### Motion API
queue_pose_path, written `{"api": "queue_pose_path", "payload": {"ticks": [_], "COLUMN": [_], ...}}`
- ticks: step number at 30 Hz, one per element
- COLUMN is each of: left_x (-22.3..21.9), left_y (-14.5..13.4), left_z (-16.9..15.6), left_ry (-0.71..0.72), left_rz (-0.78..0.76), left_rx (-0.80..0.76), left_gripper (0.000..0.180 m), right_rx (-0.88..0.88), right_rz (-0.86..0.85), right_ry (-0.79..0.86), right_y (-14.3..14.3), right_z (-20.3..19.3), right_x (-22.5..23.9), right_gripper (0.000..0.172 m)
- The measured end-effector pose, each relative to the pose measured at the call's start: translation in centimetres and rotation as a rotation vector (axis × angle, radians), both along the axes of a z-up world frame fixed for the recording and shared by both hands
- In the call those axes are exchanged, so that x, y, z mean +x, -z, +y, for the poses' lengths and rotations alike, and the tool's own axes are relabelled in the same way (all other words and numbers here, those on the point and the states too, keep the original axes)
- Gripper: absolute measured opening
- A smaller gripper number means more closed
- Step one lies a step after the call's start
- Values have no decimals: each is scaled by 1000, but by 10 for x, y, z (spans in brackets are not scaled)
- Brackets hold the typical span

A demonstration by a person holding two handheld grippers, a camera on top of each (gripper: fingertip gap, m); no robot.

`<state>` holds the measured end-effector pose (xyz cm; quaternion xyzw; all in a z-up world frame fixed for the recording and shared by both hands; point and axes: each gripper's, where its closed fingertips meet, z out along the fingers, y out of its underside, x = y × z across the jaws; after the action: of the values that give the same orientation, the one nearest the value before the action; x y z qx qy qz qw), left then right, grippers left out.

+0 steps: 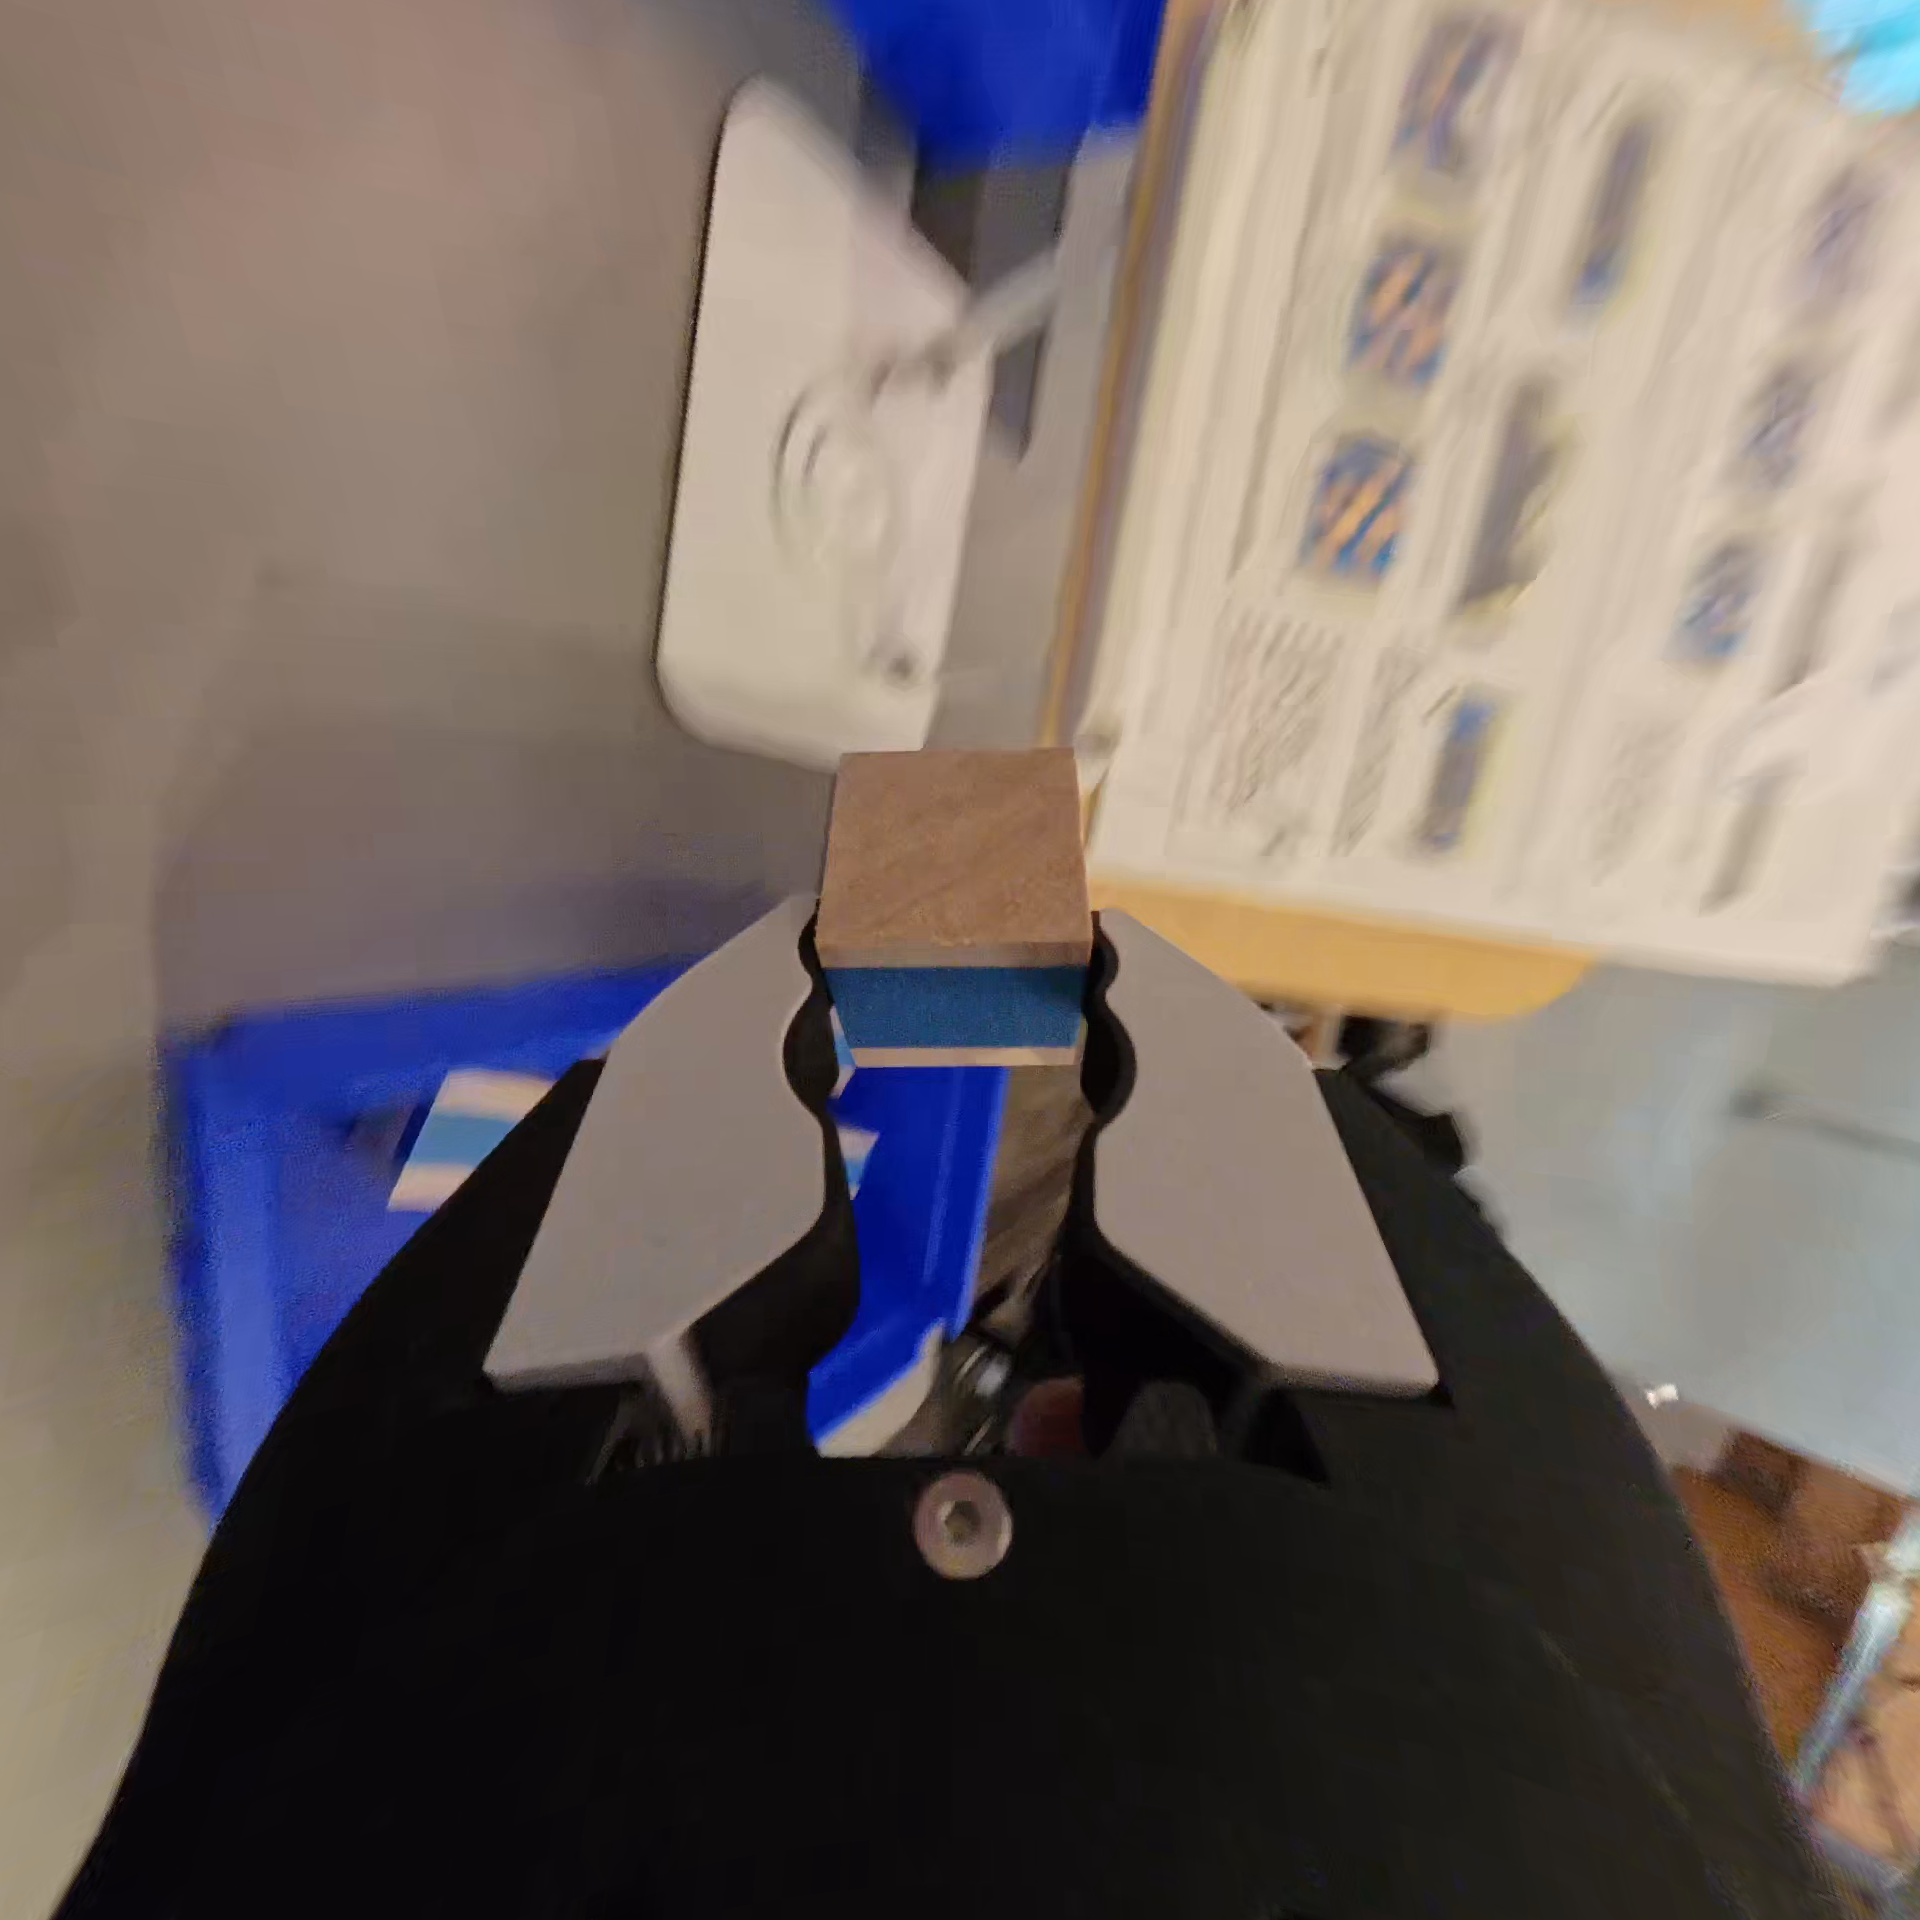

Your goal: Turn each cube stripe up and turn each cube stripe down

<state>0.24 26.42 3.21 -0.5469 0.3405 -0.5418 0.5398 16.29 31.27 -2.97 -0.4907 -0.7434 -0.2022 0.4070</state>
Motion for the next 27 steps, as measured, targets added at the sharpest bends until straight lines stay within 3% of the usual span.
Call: {"api": "queue_pose_path", "payload": {"ticks": [3, 7, 12, 17, 19, 22, 27], "left_x": [-23, -44, -53, -54, -54, -57, -68], "left_y": [-24, -37, -34, -29, -29, -32, -42], "left_z": [6, 9, 12, 15, 14, 13, 11], "left_ry": [-39, -90, -102, -100, -96, -103, -146], "left_rz": [-33, -74, -79, -77, -75, -70, -58], "left_rx": [37, 68, 55, 40, 40, 54, 91], "left_gripper": [27, 23, 21, 20, 20, 20, 18], "right_rx": [-251, -509, -732, -851, -888, -816, -514], "right_rz": [-175, -272, -422, -484, -486, -426, -189], "right_ry": [245, 485, 621, 608, 638, 642, 574], "right_y": [40, 87, 145, 180, 184, 167, 94], "right_z": [14, 22, 19, 12, 9, 17, 40], "right_x": [88, 158, 196, 194, 194, 193, 175], "right_gripper": [46, 46, 46, 46, 64, 72, 53]}}
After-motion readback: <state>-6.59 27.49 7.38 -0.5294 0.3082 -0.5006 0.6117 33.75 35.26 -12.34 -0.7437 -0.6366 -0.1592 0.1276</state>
